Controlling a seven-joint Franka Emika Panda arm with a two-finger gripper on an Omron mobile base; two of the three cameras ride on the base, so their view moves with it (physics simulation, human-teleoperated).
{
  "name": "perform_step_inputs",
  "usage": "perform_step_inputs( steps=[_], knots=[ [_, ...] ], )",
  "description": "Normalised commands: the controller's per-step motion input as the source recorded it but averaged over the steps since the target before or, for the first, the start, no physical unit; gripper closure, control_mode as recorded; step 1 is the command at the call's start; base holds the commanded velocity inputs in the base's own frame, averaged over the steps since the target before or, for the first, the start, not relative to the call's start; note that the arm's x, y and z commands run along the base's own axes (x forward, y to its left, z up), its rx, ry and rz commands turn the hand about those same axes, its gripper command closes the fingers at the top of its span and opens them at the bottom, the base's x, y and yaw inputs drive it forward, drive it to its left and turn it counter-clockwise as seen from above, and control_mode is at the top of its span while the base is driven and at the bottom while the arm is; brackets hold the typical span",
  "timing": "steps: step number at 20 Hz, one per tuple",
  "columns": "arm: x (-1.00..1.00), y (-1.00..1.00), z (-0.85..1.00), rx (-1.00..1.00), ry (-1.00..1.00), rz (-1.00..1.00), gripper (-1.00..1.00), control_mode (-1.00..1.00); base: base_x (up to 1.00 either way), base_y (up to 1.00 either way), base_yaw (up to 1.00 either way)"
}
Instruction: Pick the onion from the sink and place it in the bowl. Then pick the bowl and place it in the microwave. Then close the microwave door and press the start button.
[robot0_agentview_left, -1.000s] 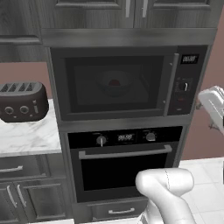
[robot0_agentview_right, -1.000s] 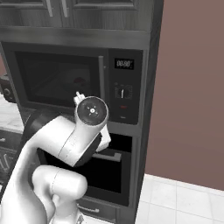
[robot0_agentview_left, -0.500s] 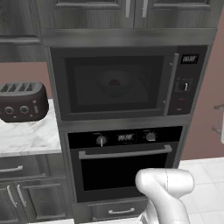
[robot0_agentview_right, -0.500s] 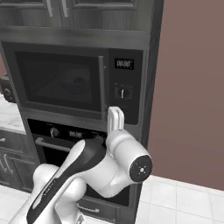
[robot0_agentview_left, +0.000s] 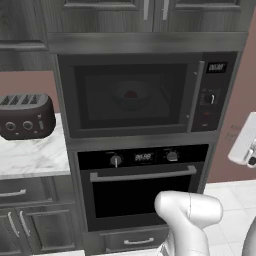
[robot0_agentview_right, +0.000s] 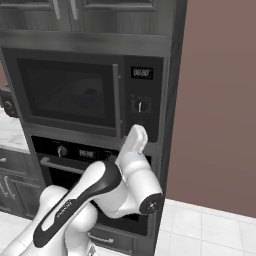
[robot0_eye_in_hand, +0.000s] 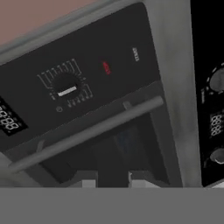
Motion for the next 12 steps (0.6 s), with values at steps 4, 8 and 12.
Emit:
perform_step_inputs(
  steps=[4, 8, 12],
  knots=[
    [0.5, 0.0, -0.03, 0.15, 0.0, -0.03, 1.0, -1.0, 0.0, 0.0, 0.0],
    [0.23, -0.09, -0.07, 0.08, 0.0, -0.05, 1.0, -1.0, 0.0, 0.0, 0.0],
    [0.05, -0.16, -0.2, 0.02, 0.0, -0.08, 1.0, -1.0, 0.0, 0.0, 0.0]
  ],
)
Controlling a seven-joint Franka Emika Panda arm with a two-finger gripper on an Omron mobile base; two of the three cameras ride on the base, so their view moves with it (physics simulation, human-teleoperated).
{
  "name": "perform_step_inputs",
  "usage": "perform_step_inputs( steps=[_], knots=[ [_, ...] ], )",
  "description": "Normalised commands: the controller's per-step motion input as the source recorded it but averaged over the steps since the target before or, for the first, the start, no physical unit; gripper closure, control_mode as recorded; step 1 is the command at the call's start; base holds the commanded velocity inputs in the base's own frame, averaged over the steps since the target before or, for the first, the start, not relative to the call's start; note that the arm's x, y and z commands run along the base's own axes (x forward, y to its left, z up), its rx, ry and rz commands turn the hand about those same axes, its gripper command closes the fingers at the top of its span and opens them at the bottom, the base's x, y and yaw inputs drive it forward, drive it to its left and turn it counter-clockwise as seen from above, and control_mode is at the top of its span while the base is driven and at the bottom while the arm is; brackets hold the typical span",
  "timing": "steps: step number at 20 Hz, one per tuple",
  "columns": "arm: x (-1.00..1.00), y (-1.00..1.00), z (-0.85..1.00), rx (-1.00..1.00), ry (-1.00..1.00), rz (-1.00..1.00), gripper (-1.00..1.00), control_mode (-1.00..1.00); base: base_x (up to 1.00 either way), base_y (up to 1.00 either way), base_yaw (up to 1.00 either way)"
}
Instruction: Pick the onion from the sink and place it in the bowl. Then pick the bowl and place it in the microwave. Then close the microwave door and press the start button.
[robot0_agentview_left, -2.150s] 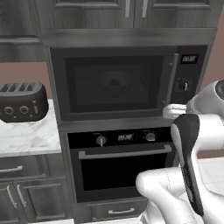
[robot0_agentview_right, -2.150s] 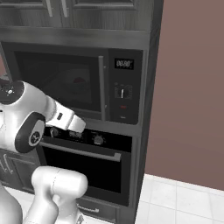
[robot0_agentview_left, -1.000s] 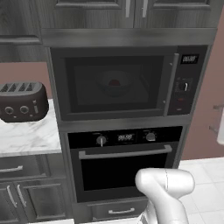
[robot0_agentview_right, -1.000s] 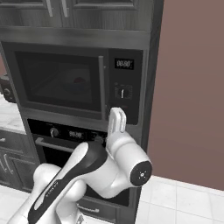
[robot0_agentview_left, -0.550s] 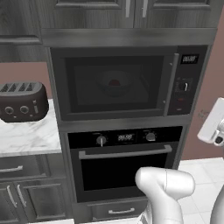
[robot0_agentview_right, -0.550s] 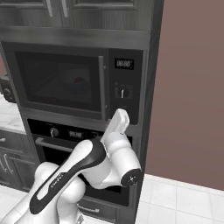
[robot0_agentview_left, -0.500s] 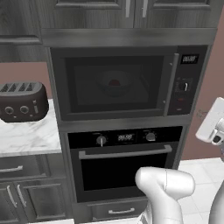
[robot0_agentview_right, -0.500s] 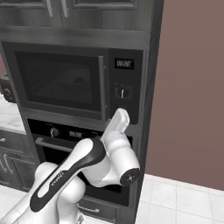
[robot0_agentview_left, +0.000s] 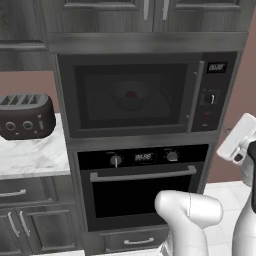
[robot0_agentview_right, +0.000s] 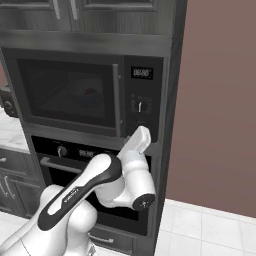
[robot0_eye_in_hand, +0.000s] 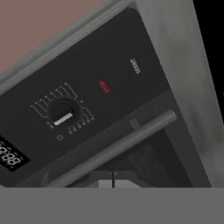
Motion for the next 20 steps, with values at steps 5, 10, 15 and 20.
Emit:
perform_step_inputs(
  steps=[5, 10, 15, 20],
  knots=[
    [0.21, -0.06, -0.2, 0.0, 0.0, -0.06, 1.0, -1.0, 0.0, 0.0, 0.0],
    [0.33, 0.0, -0.15, 0.0, 0.0, -0.07, 1.0, -1.0, 0.0, 0.0, 0.0],
    [0.28, 0.0, -0.18, 0.01, 0.0, -0.07, 1.0, -1.0, 0.0, 0.0, 0.0],
    [0.25, -0.03, -0.21, 0.02, 0.0, -0.06, 1.0, -1.0, 0.0, 0.0, 0.0]
  ],
)
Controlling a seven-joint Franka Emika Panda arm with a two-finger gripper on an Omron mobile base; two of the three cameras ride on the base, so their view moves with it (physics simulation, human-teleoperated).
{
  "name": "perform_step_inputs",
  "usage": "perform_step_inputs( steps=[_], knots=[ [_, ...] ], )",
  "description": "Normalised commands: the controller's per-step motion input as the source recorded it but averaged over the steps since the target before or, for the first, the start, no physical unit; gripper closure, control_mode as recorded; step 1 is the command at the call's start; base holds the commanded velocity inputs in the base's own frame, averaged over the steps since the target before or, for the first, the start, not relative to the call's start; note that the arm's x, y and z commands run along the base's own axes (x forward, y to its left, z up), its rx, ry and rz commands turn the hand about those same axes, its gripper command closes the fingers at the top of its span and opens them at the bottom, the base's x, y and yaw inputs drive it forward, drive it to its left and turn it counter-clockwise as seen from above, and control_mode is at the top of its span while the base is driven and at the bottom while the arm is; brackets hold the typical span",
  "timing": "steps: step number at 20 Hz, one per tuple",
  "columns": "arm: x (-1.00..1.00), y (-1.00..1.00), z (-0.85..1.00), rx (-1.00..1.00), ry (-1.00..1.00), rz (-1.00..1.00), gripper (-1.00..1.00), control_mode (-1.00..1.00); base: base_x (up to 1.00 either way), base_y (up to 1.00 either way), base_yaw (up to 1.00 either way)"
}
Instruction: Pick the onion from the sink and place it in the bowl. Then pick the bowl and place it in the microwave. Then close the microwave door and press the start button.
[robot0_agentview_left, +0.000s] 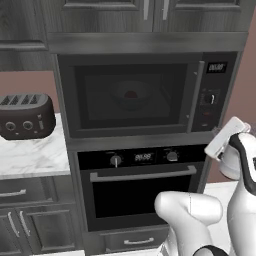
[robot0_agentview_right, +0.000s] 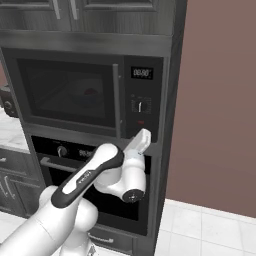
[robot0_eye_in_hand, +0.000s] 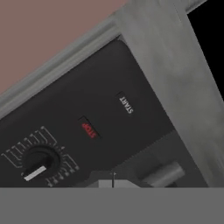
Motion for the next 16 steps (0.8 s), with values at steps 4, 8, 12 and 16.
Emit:
perform_step_inputs(
  steps=[4, 8, 12, 16],
  knots=[
    [0.25, -0.08, -0.11, 0.05, 0.0, -0.06, 1.0, -1.0, 0.0, 0.0, 0.0],
    [0.24, -0.07, -0.07, 0.05, 0.0, -0.05, 1.0, -1.0, 0.0, 0.0, 0.0],
    [0.18, -0.07, -0.07, 0.04, 0.0, -0.05, 1.0, -1.0, 0.0, 0.0, 0.0],
    [0.2, -0.03, -0.12, 0.03, 0.0, -0.05, 1.0, -1.0, 0.0, 0.0, 0.0]
  ],
)
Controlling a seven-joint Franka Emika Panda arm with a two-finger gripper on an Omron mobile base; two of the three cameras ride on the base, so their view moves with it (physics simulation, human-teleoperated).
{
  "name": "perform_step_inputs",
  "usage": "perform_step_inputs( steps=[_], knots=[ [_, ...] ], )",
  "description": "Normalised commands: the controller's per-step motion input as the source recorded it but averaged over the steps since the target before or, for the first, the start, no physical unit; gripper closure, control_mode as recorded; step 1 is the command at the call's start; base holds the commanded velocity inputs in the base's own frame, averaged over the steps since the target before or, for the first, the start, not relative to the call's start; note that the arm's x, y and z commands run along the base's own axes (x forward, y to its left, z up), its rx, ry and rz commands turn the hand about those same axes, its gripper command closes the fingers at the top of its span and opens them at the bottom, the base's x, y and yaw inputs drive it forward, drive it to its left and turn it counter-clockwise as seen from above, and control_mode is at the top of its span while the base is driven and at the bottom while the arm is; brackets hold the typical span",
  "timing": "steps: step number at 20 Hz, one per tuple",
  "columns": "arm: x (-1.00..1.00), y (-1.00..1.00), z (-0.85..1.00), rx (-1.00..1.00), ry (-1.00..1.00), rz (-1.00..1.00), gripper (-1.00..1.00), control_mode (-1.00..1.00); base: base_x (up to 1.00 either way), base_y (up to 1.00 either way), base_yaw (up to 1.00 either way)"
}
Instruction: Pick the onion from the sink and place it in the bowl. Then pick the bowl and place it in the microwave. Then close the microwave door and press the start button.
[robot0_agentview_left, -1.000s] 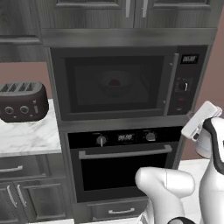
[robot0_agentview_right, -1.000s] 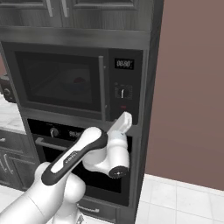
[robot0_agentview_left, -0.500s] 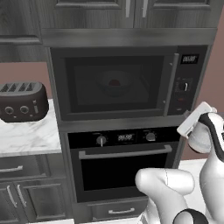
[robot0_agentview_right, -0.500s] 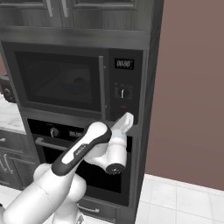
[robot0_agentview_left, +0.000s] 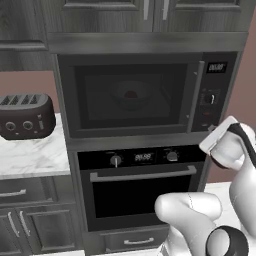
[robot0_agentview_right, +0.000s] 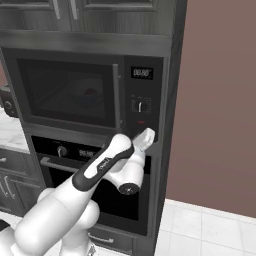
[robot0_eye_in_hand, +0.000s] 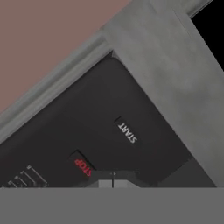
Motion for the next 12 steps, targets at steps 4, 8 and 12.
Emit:
perform_step_inputs(
  steps=[4, 8, 12],
  knots=[
    [0.21, -0.02, -0.19, 0.02, 0.01, -0.05, 1.0, -1.0, 0.0, 0.0, 0.0],
    [0.14, -0.04, -0.09, 0.04, 0.01, -0.04, 1.0, -1.0, 0.0, 0.0, 0.0],
    [0.19, -0.03, -0.02, 0.04, 0.03, -0.04, 1.0, -1.0, 0.0, 0.0, 0.0]
  ],
)
